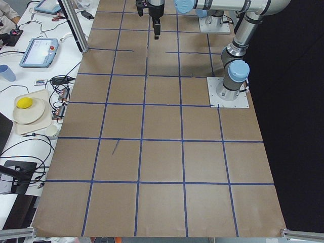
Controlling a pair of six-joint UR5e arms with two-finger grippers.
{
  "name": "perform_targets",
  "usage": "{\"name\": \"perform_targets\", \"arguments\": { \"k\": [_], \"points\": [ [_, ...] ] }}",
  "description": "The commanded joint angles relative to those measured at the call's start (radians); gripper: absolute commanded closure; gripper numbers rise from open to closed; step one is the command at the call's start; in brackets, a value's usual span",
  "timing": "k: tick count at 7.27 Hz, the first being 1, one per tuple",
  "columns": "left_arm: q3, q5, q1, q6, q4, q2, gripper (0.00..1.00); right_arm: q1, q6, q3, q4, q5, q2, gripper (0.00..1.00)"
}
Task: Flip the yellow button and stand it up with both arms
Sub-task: 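Open the right gripper and release the upright yellow button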
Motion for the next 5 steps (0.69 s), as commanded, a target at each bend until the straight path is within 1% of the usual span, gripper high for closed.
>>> {"name": "perform_targets", "arguments": {
  "k": [1,2,3,4,5],
  "points": [
    [-0.001,0.0,-0.002,-0.001,0.0,0.003,0.01,-0.001,0.008,0.0,0.011,-0.006,0.004,0.08],
    [0.001,-0.001,-0.002,0.0,0.0,0.009,0.01,-0.003,0.016,-0.001,0.015,-0.015,0.001,0.01],
    [0.001,-0.004,-0.002,-0.001,0.001,-0.001,0.01,-0.001,0.021,-0.005,0.02,-0.039,-0.005,0.01],
    [-0.001,-0.006,-0.003,-0.004,0.0,-0.001,0.01,0.003,0.074,-0.02,0.018,-0.113,-0.022,0.01],
    [0.001,-0.001,-0.005,-0.006,-0.003,0.006,0.01,0.013,0.166,-0.062,0.081,-0.125,-0.047,0.0]
  ]
}}
